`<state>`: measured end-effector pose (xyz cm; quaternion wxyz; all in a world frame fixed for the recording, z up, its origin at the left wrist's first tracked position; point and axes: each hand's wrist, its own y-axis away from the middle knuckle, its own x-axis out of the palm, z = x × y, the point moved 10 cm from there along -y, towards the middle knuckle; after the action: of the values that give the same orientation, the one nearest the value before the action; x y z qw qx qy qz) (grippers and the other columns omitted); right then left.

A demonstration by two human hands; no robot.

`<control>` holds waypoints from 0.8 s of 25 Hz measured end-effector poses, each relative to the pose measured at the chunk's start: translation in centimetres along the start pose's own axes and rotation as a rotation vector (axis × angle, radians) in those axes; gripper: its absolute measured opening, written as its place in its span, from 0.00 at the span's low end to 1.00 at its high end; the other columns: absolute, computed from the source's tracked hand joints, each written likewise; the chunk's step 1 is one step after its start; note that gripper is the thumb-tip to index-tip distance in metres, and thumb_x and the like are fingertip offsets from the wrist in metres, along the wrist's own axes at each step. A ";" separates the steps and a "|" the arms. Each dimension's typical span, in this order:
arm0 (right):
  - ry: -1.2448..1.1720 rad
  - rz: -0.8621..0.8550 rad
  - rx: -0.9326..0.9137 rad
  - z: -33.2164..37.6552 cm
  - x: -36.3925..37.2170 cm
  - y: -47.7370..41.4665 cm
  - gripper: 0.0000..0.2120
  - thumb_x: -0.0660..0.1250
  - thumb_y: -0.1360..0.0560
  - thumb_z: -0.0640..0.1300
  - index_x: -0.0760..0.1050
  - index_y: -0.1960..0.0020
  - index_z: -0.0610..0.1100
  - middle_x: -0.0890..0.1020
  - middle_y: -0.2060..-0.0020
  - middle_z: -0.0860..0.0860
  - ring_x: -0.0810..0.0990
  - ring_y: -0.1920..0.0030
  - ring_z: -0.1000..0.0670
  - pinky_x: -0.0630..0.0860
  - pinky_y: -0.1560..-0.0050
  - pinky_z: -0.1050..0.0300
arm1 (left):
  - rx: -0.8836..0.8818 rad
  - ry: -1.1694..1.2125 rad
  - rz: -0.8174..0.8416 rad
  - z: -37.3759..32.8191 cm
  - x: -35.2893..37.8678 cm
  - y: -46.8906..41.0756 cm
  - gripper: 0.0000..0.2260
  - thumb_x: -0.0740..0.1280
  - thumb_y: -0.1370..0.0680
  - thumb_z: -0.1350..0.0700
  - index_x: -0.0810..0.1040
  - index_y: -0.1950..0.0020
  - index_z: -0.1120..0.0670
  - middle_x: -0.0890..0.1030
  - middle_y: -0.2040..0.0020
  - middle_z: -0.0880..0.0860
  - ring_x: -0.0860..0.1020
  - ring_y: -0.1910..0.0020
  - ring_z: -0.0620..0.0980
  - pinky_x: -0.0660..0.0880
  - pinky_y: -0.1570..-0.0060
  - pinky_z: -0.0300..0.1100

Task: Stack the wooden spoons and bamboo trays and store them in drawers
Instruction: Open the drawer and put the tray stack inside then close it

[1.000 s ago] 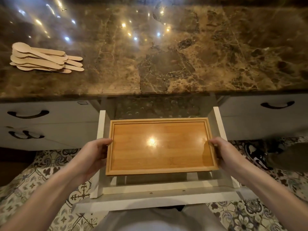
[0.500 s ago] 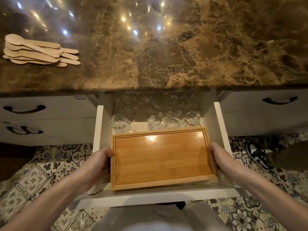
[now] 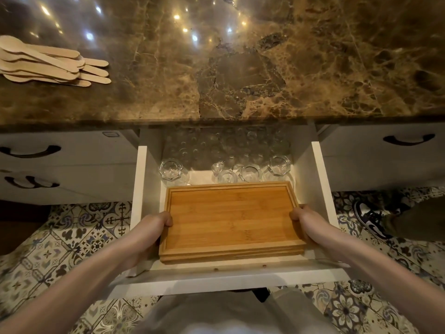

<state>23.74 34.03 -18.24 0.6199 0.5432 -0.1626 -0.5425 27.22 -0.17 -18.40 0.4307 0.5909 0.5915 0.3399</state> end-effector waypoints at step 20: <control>-0.012 -0.023 0.052 0.4 1.9 -2.7 0.24 0.53 0.21 0.36 0.50 0.27 0.37 0.67 0.35 0.37 0.68 0.36 0.37 0.68 0.37 0.43 | 0.043 -0.156 -0.032 -0.5 1.6 -2.3 0.15 0.52 0.22 0.61 0.66 0.36 0.61 0.75 0.52 0.61 0.75 0.53 0.57 0.73 0.50 0.51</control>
<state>22.83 32.67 -21.12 0.5983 0.5575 -0.1740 -0.5486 25.96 1.33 -20.43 0.4683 0.6150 0.5727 0.2731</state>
